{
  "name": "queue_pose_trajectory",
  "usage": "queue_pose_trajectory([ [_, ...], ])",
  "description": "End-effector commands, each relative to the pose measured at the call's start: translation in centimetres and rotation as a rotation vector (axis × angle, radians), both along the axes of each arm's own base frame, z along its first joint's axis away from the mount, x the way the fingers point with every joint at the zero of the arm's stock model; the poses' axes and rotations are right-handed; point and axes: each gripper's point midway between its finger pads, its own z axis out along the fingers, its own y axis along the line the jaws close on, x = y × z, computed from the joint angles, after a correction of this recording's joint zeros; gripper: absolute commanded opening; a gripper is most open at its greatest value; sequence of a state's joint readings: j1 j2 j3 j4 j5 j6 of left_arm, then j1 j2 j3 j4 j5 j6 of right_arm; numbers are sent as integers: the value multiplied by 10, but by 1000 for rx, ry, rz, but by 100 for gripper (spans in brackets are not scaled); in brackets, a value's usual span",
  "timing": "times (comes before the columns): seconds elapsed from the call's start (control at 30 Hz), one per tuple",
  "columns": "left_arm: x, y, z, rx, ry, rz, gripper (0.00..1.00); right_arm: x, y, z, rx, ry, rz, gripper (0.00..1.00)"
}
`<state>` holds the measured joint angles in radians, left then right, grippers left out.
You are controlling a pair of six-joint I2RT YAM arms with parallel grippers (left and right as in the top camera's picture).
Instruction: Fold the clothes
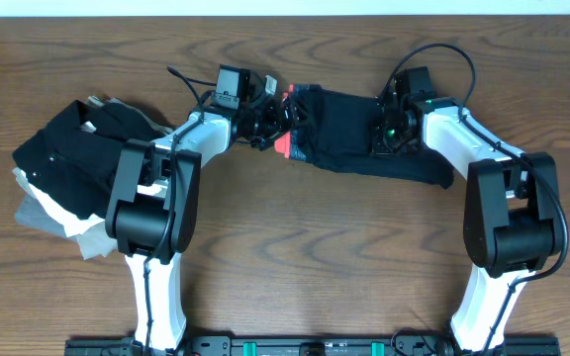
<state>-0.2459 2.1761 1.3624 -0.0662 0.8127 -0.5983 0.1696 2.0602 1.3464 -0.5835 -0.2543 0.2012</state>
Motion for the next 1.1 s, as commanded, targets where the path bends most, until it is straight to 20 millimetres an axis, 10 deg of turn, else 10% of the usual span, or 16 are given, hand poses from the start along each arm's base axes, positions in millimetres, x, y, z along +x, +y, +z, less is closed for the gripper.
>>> queue_pose_trajectory([
  [0.0, -15, 7, -42, 34, 79, -1, 88, -13, -9, -26, -51, 68, -15, 1],
  [0.47, -23, 1, -61, 206, 11, -44, 94, -14, -9, -26, -52, 69, -15, 1],
  [0.77, -32, 7, -77, 340, 37, -26, 40, -14, -9, -26, -52, 72, -15, 1],
  [1.07, -28, 43, -65, 349, 82, 28, 20, -16, -13, -24, -55, 79, -23, 1],
])
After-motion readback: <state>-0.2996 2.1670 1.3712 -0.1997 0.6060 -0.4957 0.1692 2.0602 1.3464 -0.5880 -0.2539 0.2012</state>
